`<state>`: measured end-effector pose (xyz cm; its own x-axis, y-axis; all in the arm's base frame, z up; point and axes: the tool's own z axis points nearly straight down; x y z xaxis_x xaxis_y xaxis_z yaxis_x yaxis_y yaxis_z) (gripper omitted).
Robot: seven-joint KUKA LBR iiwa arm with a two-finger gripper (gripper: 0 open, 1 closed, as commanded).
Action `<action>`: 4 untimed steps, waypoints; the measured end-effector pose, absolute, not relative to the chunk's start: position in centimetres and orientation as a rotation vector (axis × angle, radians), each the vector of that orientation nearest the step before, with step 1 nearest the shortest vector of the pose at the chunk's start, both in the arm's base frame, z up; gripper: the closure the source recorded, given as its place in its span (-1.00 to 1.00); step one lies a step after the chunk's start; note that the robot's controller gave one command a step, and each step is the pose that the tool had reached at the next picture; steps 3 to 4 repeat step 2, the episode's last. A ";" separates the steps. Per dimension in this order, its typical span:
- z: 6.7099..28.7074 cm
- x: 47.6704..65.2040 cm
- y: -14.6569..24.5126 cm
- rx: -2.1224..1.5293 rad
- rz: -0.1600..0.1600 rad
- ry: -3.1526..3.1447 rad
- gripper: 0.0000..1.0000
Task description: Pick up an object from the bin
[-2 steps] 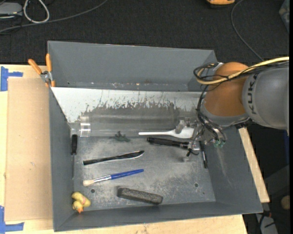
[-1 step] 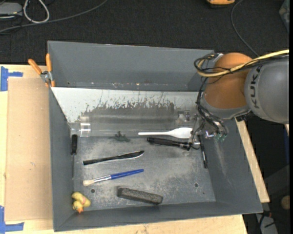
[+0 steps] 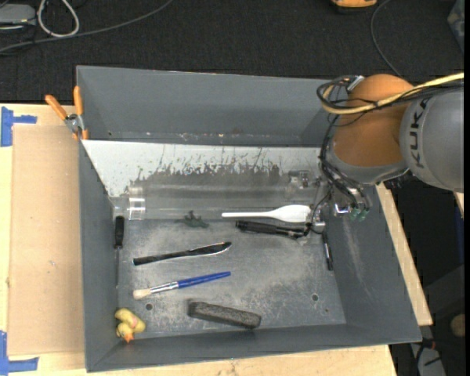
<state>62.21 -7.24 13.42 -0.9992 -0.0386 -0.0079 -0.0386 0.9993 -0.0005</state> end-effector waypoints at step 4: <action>7.1 62.0 -5.6 0.091 0.002 3.121 1.00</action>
Offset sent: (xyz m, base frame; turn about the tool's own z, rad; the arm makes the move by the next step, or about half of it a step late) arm -0.0038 0.0151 -0.0642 0.0996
